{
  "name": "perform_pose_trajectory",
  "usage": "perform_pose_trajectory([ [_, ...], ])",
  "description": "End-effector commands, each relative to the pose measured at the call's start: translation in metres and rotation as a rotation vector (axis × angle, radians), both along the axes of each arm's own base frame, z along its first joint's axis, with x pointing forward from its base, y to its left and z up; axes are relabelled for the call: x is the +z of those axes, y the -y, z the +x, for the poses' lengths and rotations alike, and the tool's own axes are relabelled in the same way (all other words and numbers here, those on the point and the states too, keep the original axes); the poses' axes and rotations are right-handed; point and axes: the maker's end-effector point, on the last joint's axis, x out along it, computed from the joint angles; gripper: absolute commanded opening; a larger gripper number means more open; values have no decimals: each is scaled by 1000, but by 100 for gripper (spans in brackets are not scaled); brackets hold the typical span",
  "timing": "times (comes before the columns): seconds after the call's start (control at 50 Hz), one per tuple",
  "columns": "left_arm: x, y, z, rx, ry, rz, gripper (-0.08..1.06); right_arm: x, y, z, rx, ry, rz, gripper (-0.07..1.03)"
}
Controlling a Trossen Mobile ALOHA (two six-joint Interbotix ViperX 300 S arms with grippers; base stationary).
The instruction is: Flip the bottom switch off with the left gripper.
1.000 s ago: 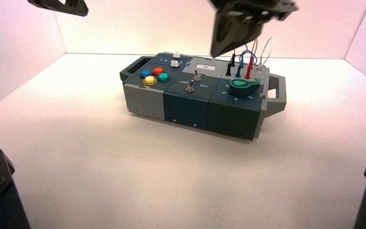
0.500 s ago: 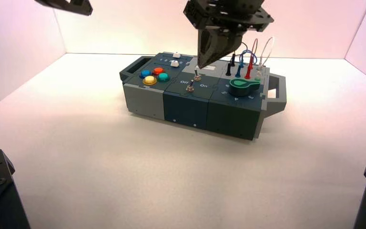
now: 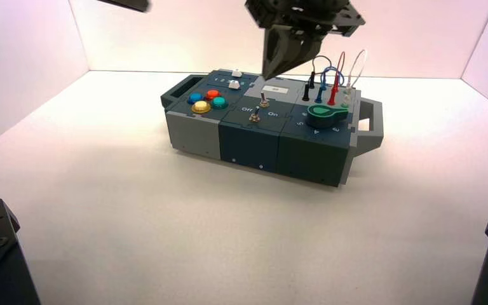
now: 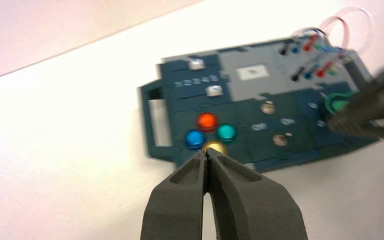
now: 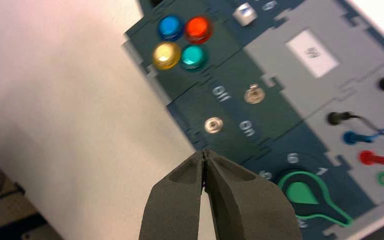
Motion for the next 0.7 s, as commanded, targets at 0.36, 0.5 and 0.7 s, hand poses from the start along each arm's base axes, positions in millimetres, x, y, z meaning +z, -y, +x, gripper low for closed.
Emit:
perform_pose_trajectory([
  [0.36,-37,86,29,-160,-105,72,-3,40,50,23,-165,107,80,-2],
  [0.5,-55,103,32,-198,-134,108,-3,34,55,18,-171,89,68,-2],
  [0.7,-75,122,37,-243,-159,146,-3,27,62,17,-188,65,51,-2],
])
